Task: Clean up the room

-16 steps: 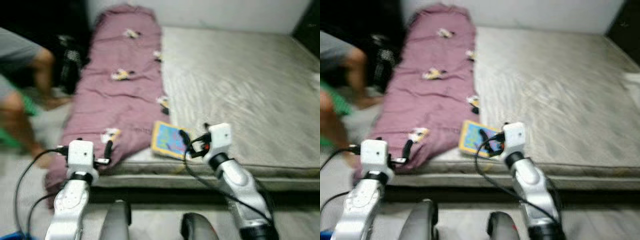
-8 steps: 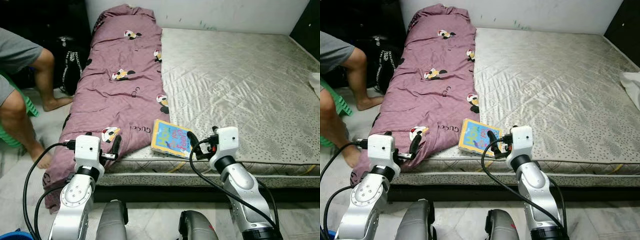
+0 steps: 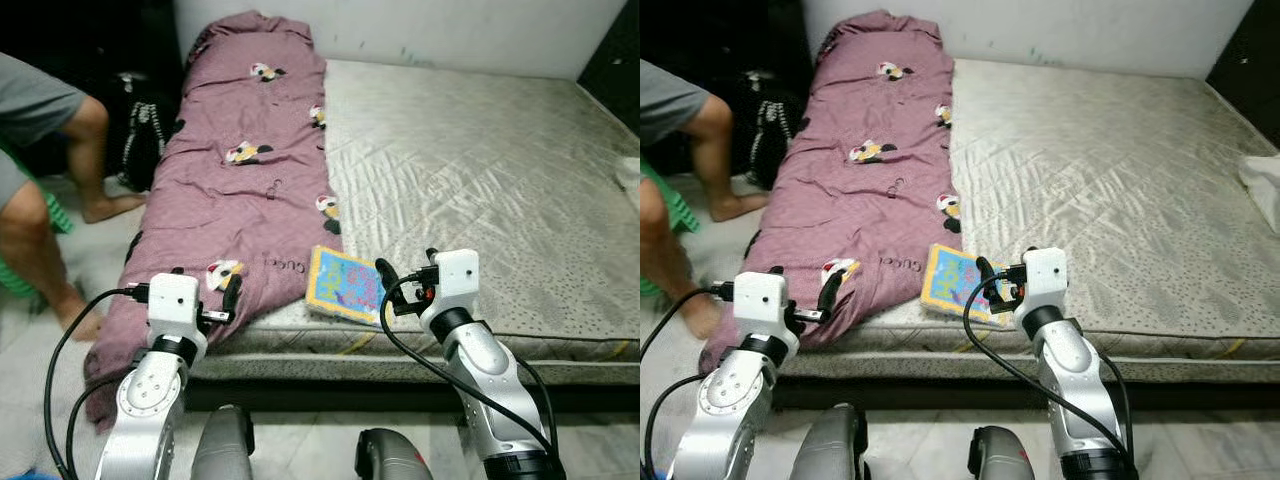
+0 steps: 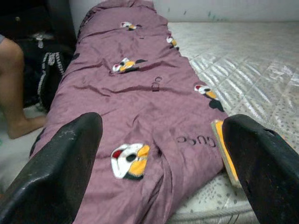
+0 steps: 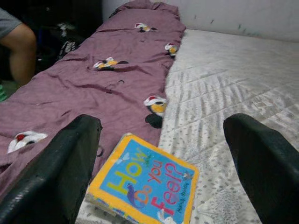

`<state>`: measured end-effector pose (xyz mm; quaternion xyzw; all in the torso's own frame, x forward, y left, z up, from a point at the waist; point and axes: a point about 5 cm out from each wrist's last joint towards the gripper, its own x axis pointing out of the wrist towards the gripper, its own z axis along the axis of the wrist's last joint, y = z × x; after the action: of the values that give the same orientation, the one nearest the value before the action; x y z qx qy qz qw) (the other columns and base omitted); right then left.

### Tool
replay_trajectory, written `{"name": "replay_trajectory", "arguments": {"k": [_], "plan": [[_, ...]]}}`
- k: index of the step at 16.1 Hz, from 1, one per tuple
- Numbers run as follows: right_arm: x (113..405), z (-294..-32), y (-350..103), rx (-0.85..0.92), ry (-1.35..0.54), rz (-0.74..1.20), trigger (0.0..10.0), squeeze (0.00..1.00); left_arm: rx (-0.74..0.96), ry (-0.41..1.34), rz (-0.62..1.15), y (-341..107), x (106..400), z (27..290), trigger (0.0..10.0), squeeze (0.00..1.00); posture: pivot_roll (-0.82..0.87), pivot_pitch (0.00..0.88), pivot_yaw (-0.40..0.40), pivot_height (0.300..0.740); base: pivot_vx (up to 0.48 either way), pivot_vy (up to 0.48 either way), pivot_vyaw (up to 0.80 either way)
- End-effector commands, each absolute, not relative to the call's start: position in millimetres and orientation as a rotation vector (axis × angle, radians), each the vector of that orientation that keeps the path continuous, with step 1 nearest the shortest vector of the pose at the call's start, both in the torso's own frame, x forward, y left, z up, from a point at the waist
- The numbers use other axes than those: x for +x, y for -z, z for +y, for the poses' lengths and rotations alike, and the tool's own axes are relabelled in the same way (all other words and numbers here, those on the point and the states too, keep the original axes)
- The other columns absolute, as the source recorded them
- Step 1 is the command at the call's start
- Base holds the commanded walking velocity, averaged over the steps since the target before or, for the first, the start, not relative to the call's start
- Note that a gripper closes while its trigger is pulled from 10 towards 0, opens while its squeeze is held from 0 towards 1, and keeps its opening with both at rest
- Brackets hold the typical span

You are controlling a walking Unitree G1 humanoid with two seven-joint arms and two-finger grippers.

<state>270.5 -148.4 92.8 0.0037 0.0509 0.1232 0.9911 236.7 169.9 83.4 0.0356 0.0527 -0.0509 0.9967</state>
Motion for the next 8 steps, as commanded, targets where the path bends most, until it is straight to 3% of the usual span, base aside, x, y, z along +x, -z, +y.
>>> {"name": "replay_trajectory", "arguments": {"k": [1, 6, 8], "plan": [[271.5, -153.6, -93.4, -0.005, -0.222, 0.104, 10.0, 0.00, 0.067, 0.117, 0.088, -86.1, 238.8, 165.9, 10.0, 0.00, -0.06, 0.000, -0.058, 0.652, 0.337, 0.000, 0.00], [271.6, -156.7, -93.9, -0.009, -0.204, 0.103, 10.0, 0.00, 0.058, 0.133, 0.088, -86.3, 240.2, 163.0, 10.0, 0.00, -0.07, 0.000, -0.056, 0.652, 0.322, 0.000, 0.00], [271.7, -156.4, -92.6, -0.006, -0.201, 0.115, 10.0, 0.00, 0.052, 0.149, 0.081, -86.7, 239.9, 161.6, 10.0, 0.00, -0.07, 0.000, -0.056, 0.652, 0.403, 0.000, -0.70]]}}
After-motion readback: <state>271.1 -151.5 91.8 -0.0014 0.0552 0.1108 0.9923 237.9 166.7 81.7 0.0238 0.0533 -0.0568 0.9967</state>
